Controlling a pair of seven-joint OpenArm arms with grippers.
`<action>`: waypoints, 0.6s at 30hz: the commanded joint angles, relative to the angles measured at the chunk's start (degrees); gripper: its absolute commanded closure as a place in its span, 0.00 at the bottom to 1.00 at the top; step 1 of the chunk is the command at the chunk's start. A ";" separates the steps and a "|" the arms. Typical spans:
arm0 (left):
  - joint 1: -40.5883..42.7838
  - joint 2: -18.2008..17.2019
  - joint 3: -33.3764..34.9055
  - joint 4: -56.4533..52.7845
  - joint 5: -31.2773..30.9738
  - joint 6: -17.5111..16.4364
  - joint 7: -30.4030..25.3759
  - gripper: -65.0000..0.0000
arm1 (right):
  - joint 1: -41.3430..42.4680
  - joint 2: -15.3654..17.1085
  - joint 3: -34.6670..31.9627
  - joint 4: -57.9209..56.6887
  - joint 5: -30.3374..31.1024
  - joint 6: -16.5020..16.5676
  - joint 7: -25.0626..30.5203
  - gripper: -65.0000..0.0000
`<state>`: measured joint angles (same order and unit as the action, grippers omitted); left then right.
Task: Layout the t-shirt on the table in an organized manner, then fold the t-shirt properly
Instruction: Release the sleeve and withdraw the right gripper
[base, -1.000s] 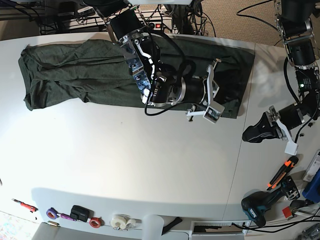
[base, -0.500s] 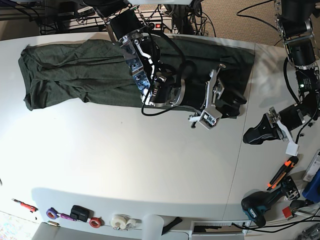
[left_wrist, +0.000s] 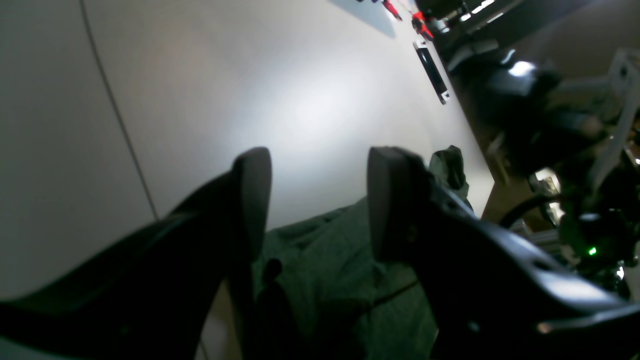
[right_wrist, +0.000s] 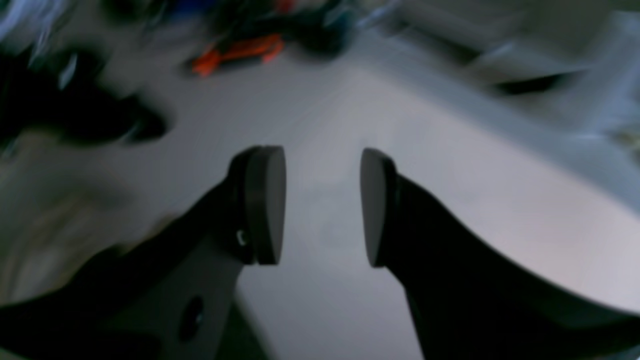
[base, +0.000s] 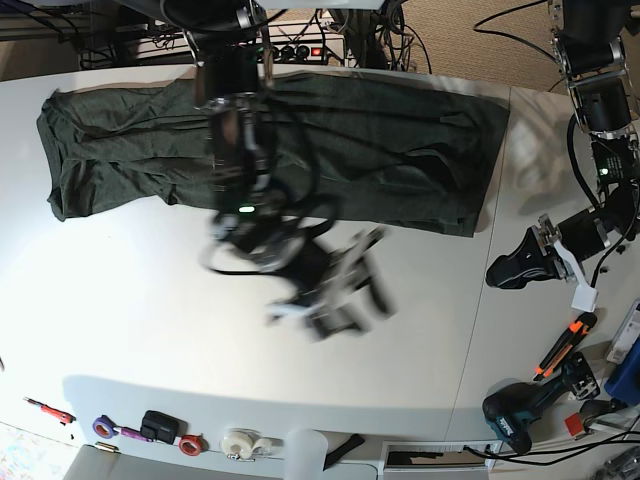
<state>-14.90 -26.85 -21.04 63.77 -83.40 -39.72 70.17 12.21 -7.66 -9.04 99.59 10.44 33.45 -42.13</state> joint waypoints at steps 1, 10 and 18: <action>-1.27 -1.14 -0.37 0.81 -1.60 -0.28 -1.18 0.51 | 1.25 -0.35 2.75 3.21 -0.13 0.13 0.90 0.62; -1.14 -2.27 -0.35 0.81 0.48 -0.28 1.79 0.51 | -4.17 8.09 30.75 15.50 -1.27 -1.51 -6.01 0.69; -0.96 -2.54 -0.35 0.81 0.04 -0.28 3.93 0.51 | -13.90 13.62 48.85 15.50 7.52 -1.31 -8.96 1.00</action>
<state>-14.76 -28.25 -21.04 63.75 -81.58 -39.72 74.50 -2.42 5.32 40.03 114.08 17.08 32.16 -52.51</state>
